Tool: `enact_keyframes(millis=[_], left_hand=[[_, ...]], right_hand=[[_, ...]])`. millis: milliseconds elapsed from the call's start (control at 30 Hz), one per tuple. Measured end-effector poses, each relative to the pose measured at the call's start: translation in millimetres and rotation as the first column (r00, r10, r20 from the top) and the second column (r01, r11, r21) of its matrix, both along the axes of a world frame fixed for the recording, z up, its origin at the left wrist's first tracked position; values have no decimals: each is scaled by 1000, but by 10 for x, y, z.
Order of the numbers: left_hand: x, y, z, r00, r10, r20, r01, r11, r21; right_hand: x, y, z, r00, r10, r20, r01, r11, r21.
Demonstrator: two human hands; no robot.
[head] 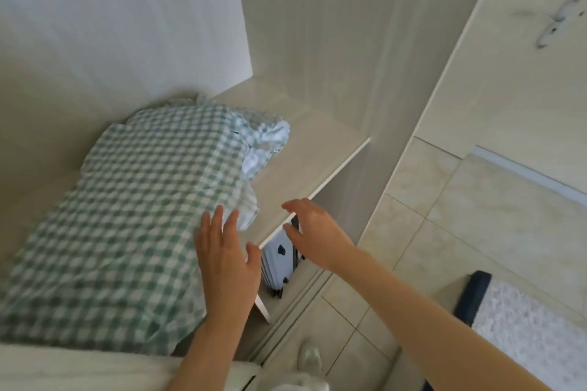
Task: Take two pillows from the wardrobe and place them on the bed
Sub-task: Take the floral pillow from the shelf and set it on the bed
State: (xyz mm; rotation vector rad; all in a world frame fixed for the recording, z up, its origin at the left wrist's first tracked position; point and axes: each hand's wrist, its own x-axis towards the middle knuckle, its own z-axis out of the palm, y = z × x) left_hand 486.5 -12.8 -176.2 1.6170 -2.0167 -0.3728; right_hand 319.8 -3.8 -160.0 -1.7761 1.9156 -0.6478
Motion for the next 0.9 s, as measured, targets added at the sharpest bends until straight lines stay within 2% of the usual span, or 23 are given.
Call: enact_keyframes(millis=[100, 167, 333, 500, 633, 700, 767, 900], left_hand=[[-5, -178, -8, 984, 141, 105, -141, 990, -7], [5, -235, -43, 962, 226, 150, -235, 971, 40], [38, -279, -144, 932, 257, 255, -282, 957, 64], [-54, -391, -158, 880, 355, 316, -389, 920, 48], [8, -573, -122, 766, 486, 420, -553, 832, 46], [25, -648, -128, 707, 544, 452, -622, 783, 30], [-27, -696, -130, 647, 579, 495, -665, 747, -5], [-51, -726, -210, 619, 626, 475, -668, 737, -101]], right_hand=[[-6, -483, 85, 987, 138, -77, -139, 990, -7], [37, -753, 97, 971, 211, -116, -217, 975, -43], [245, -1216, 16, 889, 389, -241, -426, 896, -128], [362, -1597, -172, 704, 557, -440, -661, 741, -119], [226, -2034, -254, 493, 624, -606, -796, 604, -25], [152, -2251, -255, 426, 618, -660, -824, 566, -2], [107, -2410, -273, 400, 621, -674, -837, 547, 7], [111, -2465, -344, 422, 635, -647, -847, 530, -33]])
